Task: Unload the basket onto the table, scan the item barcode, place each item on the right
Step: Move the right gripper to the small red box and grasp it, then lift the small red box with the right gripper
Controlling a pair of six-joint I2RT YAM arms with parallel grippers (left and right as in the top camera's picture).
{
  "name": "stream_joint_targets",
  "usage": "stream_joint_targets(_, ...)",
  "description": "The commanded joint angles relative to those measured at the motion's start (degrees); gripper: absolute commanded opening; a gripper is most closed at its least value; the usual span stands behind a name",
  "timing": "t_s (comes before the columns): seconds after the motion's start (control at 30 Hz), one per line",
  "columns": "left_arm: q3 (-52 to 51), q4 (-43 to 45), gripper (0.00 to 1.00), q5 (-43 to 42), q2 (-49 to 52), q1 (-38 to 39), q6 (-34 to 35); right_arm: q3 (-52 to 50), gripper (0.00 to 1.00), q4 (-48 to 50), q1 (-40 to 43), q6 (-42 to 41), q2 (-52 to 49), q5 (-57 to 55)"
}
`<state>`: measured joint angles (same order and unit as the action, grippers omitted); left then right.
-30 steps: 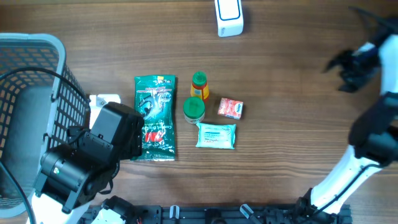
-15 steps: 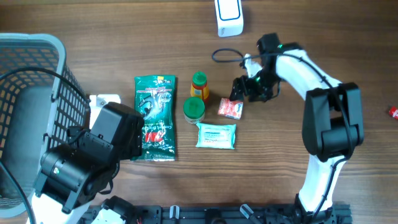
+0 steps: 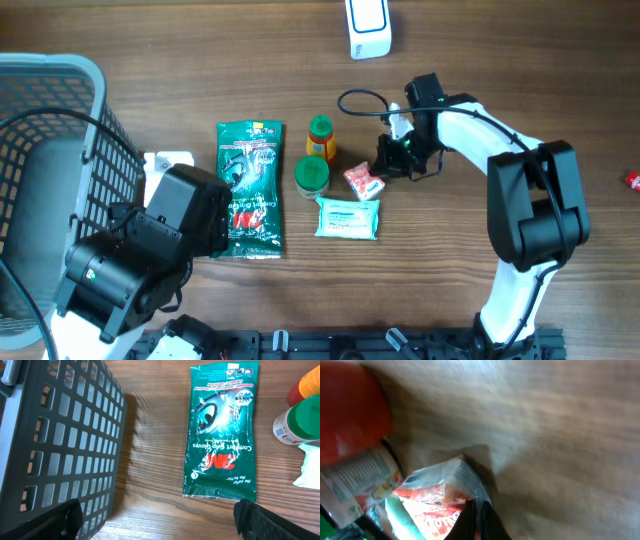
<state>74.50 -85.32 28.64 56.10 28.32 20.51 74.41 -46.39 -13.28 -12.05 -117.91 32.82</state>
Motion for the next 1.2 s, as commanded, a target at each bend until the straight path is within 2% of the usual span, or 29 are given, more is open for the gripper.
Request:
stream_joint_targets(0.0,-0.2,0.0,1.00,-0.1,-0.1,-0.5,1.0,3.2,0.04,-2.5,2.3,-1.6,-1.3,3.7)
stream_joint_targets(0.17,-0.2,0.0,1.00,-0.1,-0.1,-0.5,1.0,4.6,0.05,-2.7,4.7,-1.7,5.5,1.3)
stream_joint_targets(0.3,-0.2,0.0,1.00,-0.1,-0.1,-0.5,1.0,4.6,0.06,-2.7,5.1,-1.6,11.1,-10.2)
stream_joint_targets(0.33,-0.2,0.0,1.00,-0.1,-0.1,-0.5,1.0,4.6,0.28,-2.9,5.1,-1.6,11.8,-12.4)
stream_joint_targets(0.37,-0.2,0.0,1.00,-0.1,-0.1,-0.5,1.0,4.6,0.66,-3.3,5.1,-1.7,12.1,-13.4)
stream_joint_targets(0.43,-0.2,0.0,1.00,-0.1,-0.1,-0.5,1.0,4.6,0.82,-4.4,5.0,-4.0,12.0,-13.5)
stream_joint_targets(0.47,-0.2,0.0,1.00,-0.1,-0.1,-0.5,1.0,4.2,0.87,-4.9,5.0,-8.9,11.9,-13.5)
stream_joint_targets(0.5,-0.2,0.0,1.00,-0.1,-0.1,-0.5,1.0,3.5,0.86,-5.0,4.9,-14.2,11.9,-13.5)
stream_joint_targets(0.57,-0.2,0.0,1.00,-0.1,-0.1,-0.5,1.0,1.9,0.65,-5.0,4.5,-23.9,11.9,-13.5)
stream_joint_targets(0.6,-0.2,0.0,1.00,-0.1,-0.1,-0.5,1.0,1.0,0.58,-5.2,4.2,-28.7,11.9,-13.5)
stream_joint_targets(0.73,-0.2,0.0,1.00,-0.1,-0.1,-0.5,1.0,-3.0,0.57,-3.5,2.1,-47.0,11.9,-14.3)
stream_joint_targets(0.87,-0.2,0.0,1.00,-0.1,-0.1,-0.5,1.0,-5.5,0.56,-1.4,0.1,-58.3,11.9,-20.6)
stream_joint_targets(1.03,-0.2,0.0,1.00,-0.1,-0.1,-0.5,1.0,-7.4,0.55,2.9,-1.1,-64.1,11.9,-28.5)
stream_joint_targets(1.17,-0.2,0.0,1.00,-0.1,-0.1,-0.5,1.0,-7.4,0.46,4.9,-1.2,-66.0,11.8,-29.0)
